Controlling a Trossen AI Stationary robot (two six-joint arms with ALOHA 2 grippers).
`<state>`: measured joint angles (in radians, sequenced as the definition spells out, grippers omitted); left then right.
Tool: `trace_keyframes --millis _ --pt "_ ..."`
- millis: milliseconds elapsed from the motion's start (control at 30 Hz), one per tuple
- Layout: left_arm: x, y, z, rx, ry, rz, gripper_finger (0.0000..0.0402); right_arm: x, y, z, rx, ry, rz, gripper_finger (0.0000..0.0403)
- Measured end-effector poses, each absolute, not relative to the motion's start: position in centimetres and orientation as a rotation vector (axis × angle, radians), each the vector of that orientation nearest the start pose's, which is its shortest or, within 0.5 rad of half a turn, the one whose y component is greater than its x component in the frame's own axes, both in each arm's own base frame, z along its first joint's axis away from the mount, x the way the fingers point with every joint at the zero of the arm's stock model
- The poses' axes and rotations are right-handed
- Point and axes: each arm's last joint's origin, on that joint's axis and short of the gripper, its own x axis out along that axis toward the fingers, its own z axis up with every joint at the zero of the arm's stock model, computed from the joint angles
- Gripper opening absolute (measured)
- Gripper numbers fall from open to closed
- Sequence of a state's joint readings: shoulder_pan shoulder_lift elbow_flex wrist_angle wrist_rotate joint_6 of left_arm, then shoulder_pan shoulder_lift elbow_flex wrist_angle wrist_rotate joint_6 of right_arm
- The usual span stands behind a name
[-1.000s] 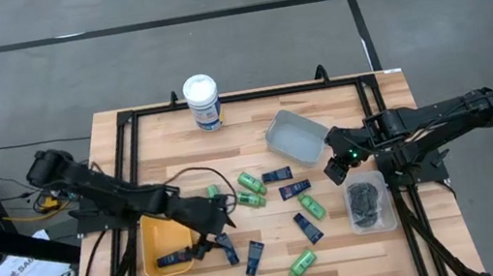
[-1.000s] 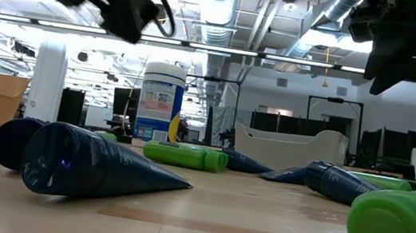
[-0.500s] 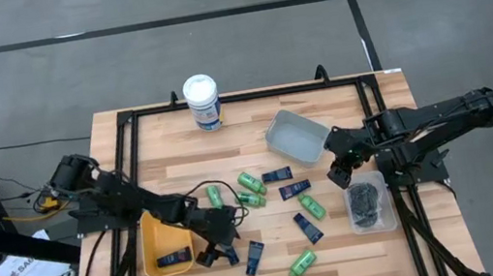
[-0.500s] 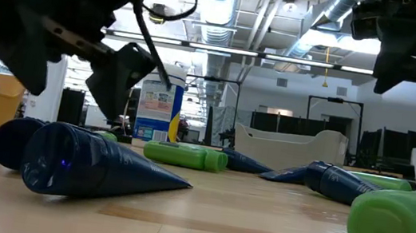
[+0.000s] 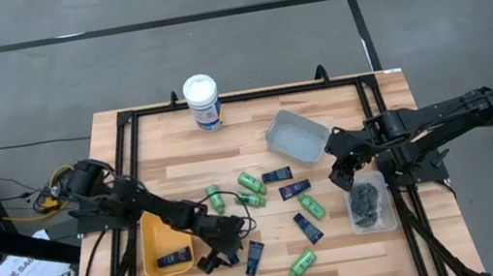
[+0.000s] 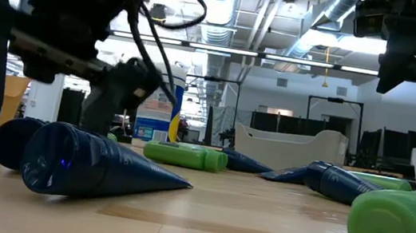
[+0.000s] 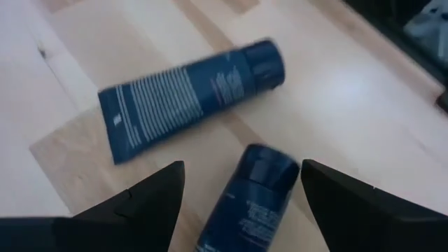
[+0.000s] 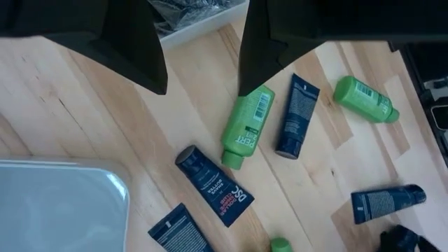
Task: Pick & Place Travel size toiletries
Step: Put the blue shave cream into the light orange bin
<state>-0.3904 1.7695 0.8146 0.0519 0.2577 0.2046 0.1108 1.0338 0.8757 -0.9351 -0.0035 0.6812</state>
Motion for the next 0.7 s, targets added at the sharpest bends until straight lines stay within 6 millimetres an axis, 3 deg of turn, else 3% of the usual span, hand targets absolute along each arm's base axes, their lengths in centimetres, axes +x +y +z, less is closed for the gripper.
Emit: trace_keyframes --millis 267,700 --pt "29.59 -13.12 11.08 0.259 0.884 -0.685 0.0269 17.95 2.01 26.49 0.551 1.082 -0.272 0.0165" --pt "29.70 -12.97 11.09 0.295 0.882 -0.617 0.0199 17.95 2.01 26.49 0.551 1.082 -0.273 0.0161"
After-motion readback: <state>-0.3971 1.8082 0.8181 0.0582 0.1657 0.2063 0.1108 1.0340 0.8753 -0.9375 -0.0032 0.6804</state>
